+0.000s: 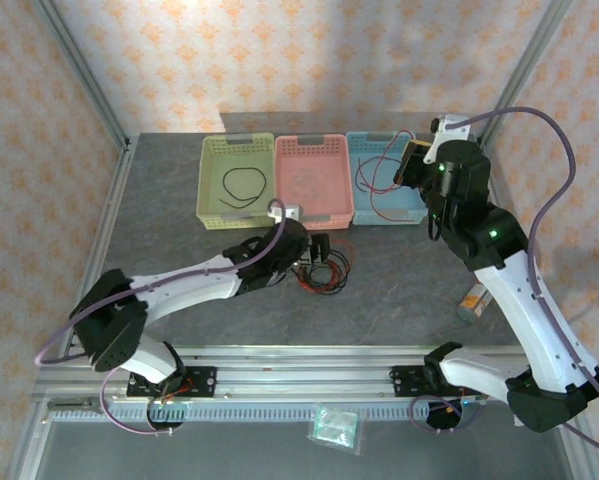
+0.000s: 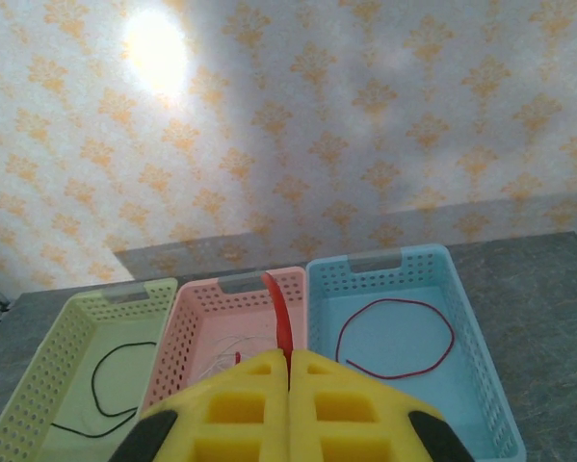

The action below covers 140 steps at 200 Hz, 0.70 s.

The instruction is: Untangle the cables

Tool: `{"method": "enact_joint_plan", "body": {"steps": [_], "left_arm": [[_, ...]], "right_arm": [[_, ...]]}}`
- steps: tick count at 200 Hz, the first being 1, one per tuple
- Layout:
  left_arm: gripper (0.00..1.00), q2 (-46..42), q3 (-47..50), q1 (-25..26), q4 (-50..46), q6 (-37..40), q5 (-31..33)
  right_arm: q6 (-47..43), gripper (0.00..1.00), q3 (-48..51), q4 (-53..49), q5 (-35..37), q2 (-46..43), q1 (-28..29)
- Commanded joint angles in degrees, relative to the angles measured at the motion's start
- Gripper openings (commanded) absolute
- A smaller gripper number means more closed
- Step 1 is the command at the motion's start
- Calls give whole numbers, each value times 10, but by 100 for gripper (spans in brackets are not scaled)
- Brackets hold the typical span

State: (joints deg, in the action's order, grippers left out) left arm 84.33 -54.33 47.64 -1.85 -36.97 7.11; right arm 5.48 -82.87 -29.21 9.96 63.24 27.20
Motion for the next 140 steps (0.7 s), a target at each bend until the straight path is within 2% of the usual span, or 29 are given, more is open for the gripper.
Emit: {"method": "enact_joint_plan", "body": {"steps": [1,32,76,140], "left_arm": [[93,-14,-23,1,7,30,31],[94,2,-81,-14,15,57,14],[94,57,-137,-67,68,44,-65],[94,161,-279,-86,15,69,-74]], "right_arm": [[10,0,-9,14,48,14,-4],[21,0,-18,26,73,41,-8],[28,0,-47,61,69,114,-28],[63,0,-95,92,-2,242,-103]]}}
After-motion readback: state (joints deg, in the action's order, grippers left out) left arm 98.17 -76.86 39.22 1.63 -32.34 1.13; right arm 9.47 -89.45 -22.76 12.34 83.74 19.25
